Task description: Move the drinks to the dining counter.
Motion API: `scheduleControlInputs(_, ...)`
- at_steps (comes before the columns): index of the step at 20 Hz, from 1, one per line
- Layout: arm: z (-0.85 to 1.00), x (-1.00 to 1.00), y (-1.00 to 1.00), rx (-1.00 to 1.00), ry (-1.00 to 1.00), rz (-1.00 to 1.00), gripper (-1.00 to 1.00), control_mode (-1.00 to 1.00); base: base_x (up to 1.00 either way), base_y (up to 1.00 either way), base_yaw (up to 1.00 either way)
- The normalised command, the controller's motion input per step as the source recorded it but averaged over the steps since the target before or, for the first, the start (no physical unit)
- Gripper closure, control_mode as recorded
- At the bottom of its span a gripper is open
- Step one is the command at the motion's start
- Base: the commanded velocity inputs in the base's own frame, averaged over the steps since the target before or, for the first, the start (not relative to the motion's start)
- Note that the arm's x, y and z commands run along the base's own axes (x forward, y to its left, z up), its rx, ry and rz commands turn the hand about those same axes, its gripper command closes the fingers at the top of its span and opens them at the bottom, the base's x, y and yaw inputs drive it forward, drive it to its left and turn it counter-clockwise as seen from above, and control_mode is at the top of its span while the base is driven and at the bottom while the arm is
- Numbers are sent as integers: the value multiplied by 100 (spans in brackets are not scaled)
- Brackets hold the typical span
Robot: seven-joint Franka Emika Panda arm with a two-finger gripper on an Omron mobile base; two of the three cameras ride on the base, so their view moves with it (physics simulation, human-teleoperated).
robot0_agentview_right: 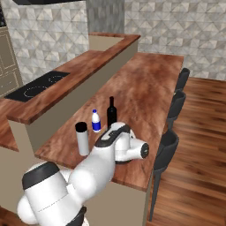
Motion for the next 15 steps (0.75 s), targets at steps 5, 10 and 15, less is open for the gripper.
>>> scheduleControlInputs(5, 54, -59, 0, 0, -12, 1, -100, -100, 0, 0, 0)
scheduleControlInputs(10, 59, -77, 0, 0, -32, 5, -100, -100, 0, 0, 0)
scheduleControlInputs(15, 43, -88, 0, 0, -44, 3, -100, -100, 0, 0, 0)
